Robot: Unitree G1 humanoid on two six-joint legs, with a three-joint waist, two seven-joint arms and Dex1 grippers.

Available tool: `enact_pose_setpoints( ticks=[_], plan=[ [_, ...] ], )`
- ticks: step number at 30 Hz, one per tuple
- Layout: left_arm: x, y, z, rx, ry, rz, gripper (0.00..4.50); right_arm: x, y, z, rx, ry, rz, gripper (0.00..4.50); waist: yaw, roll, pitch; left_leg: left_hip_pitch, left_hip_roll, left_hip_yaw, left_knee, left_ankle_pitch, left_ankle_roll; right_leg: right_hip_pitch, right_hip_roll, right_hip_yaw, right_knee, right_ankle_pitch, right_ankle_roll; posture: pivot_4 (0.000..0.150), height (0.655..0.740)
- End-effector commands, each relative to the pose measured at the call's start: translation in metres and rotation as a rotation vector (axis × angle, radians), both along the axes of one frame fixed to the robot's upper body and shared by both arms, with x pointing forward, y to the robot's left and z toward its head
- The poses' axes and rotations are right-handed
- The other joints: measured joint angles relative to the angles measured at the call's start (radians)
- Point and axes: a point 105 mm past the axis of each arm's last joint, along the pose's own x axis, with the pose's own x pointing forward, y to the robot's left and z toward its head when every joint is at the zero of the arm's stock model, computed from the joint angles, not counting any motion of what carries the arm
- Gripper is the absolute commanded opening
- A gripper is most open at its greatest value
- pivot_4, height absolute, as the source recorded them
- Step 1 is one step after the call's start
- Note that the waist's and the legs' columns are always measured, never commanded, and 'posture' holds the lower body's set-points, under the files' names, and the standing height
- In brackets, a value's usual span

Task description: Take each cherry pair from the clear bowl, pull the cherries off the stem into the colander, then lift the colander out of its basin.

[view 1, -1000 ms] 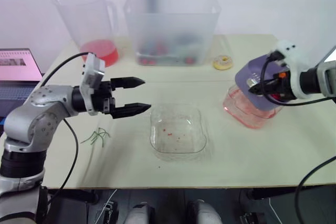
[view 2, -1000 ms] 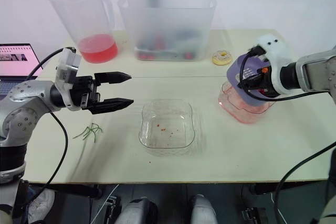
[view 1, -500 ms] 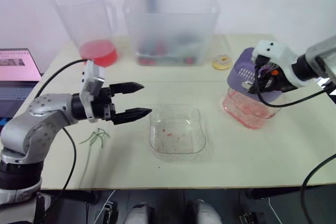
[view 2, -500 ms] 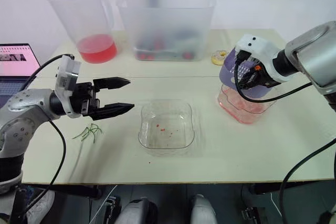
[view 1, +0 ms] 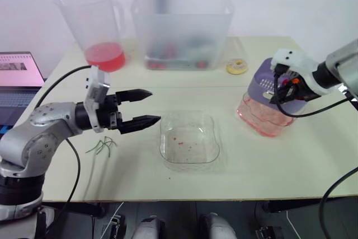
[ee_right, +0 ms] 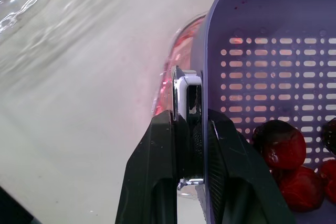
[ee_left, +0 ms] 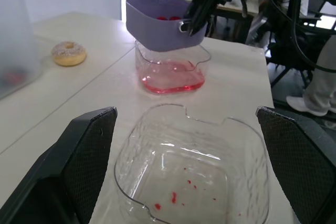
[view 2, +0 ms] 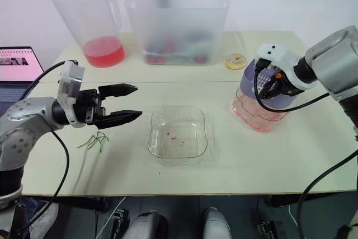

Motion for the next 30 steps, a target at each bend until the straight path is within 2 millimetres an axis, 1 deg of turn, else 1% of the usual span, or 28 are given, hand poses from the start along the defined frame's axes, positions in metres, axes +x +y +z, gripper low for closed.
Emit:
enact_pose_setpoints(
  ticks=[1, 2, 5, 6, 8, 11, 12, 16, 21, 23, 26, 27, 28, 29, 30],
  plan=[
    [-0.008, 0.004, 0.012, -0.002, -0.057, 0.02, 4.5, 0.012, 0.014, 0.027, -0.029, -0.103, 0.09, 0.21, -0.007, 0.0, 0.0, 0.0, 0.0, 0.0, 0.0, 0.0, 0.0, 0.0, 0.0, 0.0, 0.0, 0.0, 0.0, 0.15, 0.6886],
    [-0.009, 0.005, 0.012, -0.003, -0.058, 0.026, 4.5, 0.015, 0.018, 0.028, -0.039, -0.105, 0.112, 0.21, -0.011, 0.0, 0.0, 0.0, 0.0, 0.0, 0.0, 0.0, 0.0, 0.0, 0.0, 0.0, 0.0, 0.0, 0.0, 0.15, 0.6886],
    [-0.013, 0.007, 0.011, -0.007, -0.056, 0.051, 4.5, 0.028, 0.045, 0.029, -0.053, -0.109, 0.224, 0.21, -0.019, 0.0, 0.0, 0.0, 0.0, 0.0, -0.001, 0.0, 0.0, 0.0, 0.0, 0.0, 0.0, 0.0, 0.0, 0.15, 0.6886],
    [-0.014, 0.008, 0.01, -0.007, -0.056, 0.064, 4.5, 0.032, 0.058, 0.027, -0.063, -0.105, 0.277, 0.21, -0.022, 0.0, 0.0, 0.0, 0.0, 0.0, -0.001, 0.0, 0.0, -0.001, 0.0, 0.0, 0.0, 0.0, 0.0, 0.15, 0.6886],
    [-0.017, 0.009, 0.008, -0.008, -0.056, 0.081, 4.5, 0.037, 0.072, 0.024, -0.079, -0.097, 0.34, 0.21, -0.023, 0.0, 0.0, 0.001, 0.001, 0.0, -0.002, 0.0, 0.0, 0.0, 0.0, 0.0, 0.0, 0.0, 0.0, 0.15, 0.6886],
    [-0.021, 0.012, 0.007, -0.006, -0.057, 0.111, 4.5, 0.045, 0.096, 0.01, -0.065, -0.067, 0.418, 0.21, -0.02, 0.0, 0.0, 0.001, 0.001, 0.0, -0.001, 0.0, -0.001, 0.0, 0.0, 0.0, 0.0, 0.0, 0.0, 0.15, 0.6886],
    [-0.021, 0.012, 0.007, -0.007, -0.057, 0.116, 4.5, 0.047, 0.099, 0.007, -0.062, -0.06, 0.428, 0.21, -0.018, 0.0, 0.0, 0.0, 0.0, 0.0, -0.001, 0.0, -0.001, 0.0, 0.0, 0.0, 0.0, 0.0, 0.0, 0.15, 0.6886],
    [-0.028, 0.014, 0.01, -0.021, -0.066, 0.121, 4.5, 0.057, 0.113, -0.019, -0.067, -0.022, 0.464, 0.21, -0.016, 0.0, 0.0, -0.001, 0.0, -0.001, 0.0, 0.0, -0.001, 0.0, 0.0, -0.001, 0.0, 0.0, 0.0, 0.15, 0.6886],
    [-0.032, 0.015, 0.009, -0.009, -0.056, 0.151, 4.5, 0.057, 0.117, -0.052, -0.063, 0.056, 0.499, 0.21, -0.02, 0.0, 0.0, -0.001, 0.0, -0.002, 0.0, 0.0, -0.001, 0.001, 0.0, -0.001, 0.0, 0.0, 0.0, 0.15, 0.6886],
    [-0.034, 0.015, 0.011, -0.016, -0.06, 0.152, 4.5, 0.058, 0.117, -0.06, -0.085, 0.051, 0.531, 0.21, -0.022, 0.0, 0.0, 0.0, 0.0, -0.002, 0.0, 0.0, -0.001, 0.001, 0.0, -0.001, 0.0, 0.0, 0.0, 0.15, 0.6886],
    [-0.034, 0.016, 0.01, -0.006, -0.054, 0.163, 4.5, 0.056, 0.121, -0.066, -0.062, 0.057, 0.56, 0.21, -0.023, 0.0, 0.0, 0.0, 0.0, -0.001, 0.0, 0.0, -0.001, 0.0, 0.0, -0.001, 0.0, 0.0, 0.0, 0.15, 0.6886],
    [-0.034, 0.016, 0.01, -0.005, -0.052, 0.163, 4.5, 0.057, 0.121, -0.067, -0.058, 0.056, 0.56, 0.71, -0.024, 0.0, 0.0, 0.0, 0.0, -0.001, 0.0, 0.0, -0.001, 0.0, 0.0, -0.001, 0.0, 0.0, 0.0, 0.15, 0.6886],
    [-0.033, 0.015, 0.009, -0.002, -0.051, 0.162, 4.5, 0.058, 0.12, -0.068, -0.067, 0.048, 0.56, 1.3, -0.024, 0.0, 0.0, 0.0, 0.0, -0.001, 0.0, 0.0, -0.001, 0.0, 0.0, -0.001, 0.0, 0.0, 0.0, 0.15, 0.6886],
    [-0.033, 0.014, 0.008, 0.004, -0.05, 0.163, 4.5, 0.059, 0.118, -0.069, -0.076, 0.043, 0.559, 1.52, -0.024, 0.0, 0.0, 0.0, 0.0, -0.001, 0.0, 0.0, -0.001, 0.0, 0.0, -0.001, 0.0, 0.0, 0.0, 0.15, 0.6886],
    [-0.032, 0.013, 0.007, 0.007, -0.048, 0.164, 4.5, 0.059, 0.117, -0.069, -0.079, 0.041, 0.556, 1.97, -0.023, 0.0, 0.0, 0.0, 0.0, -0.001, 0.0, 0.0, -0.001, 0.0, 0.0, -0.001, 0.0, 0.0, 0.0, 0.15, 0.6886]
  ],
)
